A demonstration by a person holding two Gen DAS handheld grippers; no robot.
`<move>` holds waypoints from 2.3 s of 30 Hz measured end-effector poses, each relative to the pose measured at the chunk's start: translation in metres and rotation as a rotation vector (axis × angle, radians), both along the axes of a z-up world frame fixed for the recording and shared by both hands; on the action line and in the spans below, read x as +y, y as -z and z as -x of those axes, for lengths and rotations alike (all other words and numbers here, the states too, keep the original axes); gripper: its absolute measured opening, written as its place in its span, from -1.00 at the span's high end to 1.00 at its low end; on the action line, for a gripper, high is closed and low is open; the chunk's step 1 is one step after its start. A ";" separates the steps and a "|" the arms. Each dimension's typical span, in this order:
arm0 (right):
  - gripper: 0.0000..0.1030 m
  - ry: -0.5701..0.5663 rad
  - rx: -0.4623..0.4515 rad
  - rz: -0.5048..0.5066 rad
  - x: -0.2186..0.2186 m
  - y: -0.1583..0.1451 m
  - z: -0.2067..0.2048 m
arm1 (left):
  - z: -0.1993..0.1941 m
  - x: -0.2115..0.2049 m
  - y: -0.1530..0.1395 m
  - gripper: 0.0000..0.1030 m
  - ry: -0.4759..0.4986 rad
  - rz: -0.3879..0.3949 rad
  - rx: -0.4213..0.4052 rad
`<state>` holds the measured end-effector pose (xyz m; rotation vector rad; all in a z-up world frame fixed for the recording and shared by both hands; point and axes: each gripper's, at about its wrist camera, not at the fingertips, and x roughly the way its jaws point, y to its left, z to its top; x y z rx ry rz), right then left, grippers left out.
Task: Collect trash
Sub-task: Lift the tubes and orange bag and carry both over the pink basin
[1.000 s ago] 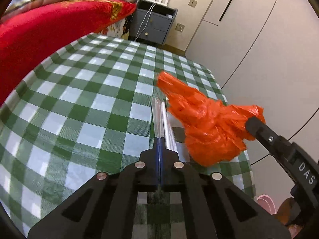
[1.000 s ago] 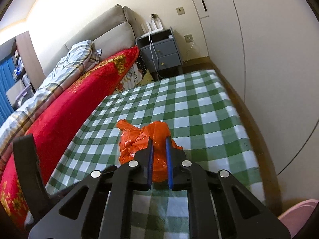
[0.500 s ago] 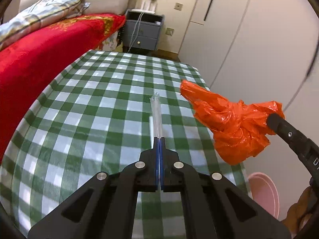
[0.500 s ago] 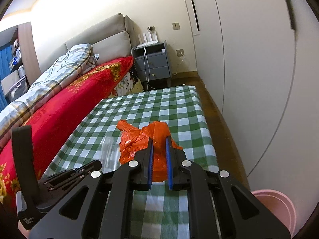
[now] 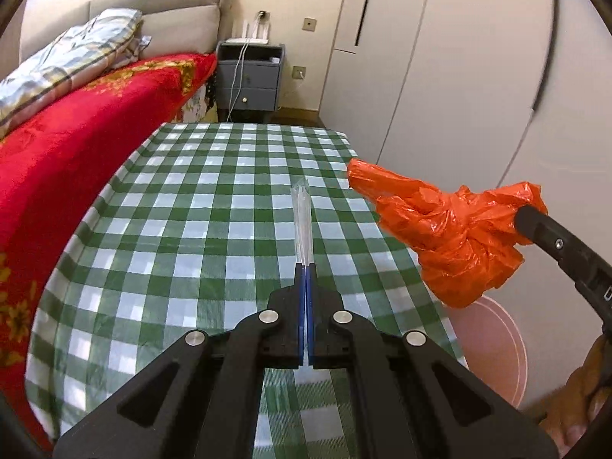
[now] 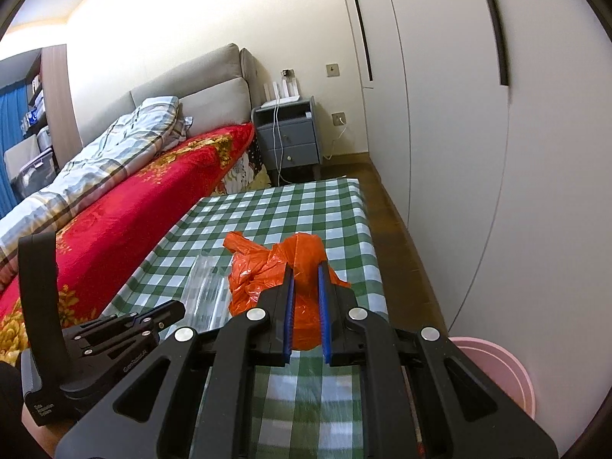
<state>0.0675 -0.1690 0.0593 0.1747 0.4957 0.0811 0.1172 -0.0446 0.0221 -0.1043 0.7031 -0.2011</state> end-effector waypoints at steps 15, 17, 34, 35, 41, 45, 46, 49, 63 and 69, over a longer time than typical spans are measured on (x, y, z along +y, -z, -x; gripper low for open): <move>0.78 0.010 -0.032 0.028 0.000 -0.010 0.052 | 0.043 0.003 -0.013 0.99 0.023 -0.026 -0.048; 0.78 0.017 -0.033 0.031 0.000 -0.011 0.056 | 0.045 0.005 -0.014 0.99 0.019 -0.019 -0.049; 0.78 0.092 -0.033 0.043 -0.012 -0.012 0.078 | 0.052 -0.004 -0.016 0.99 0.053 -0.013 -0.062; 0.78 0.097 -0.033 0.044 -0.013 -0.012 0.078 | 0.052 -0.005 -0.015 0.99 0.055 -0.012 -0.062; 0.78 0.117 -0.025 0.048 -0.016 -0.010 0.078 | 0.052 -0.009 -0.013 0.99 0.069 -0.009 -0.061; 0.78 0.130 -0.019 0.048 -0.018 -0.008 0.077 | 0.050 -0.011 -0.012 0.99 0.076 -0.006 -0.061; 0.78 0.133 -0.019 0.047 -0.020 -0.008 0.078 | 0.050 -0.012 -0.012 0.99 0.078 -0.004 -0.062; 0.78 0.148 -0.018 0.044 -0.023 -0.008 0.078 | 0.049 -0.014 -0.011 0.99 0.086 -0.004 -0.062; 0.78 0.220 0.004 0.041 -0.033 -0.004 0.079 | 0.046 -0.028 -0.007 0.99 0.133 0.010 -0.060; 0.78 0.276 0.023 0.040 -0.046 0.001 0.078 | 0.045 -0.043 -0.005 0.99 0.175 0.020 -0.062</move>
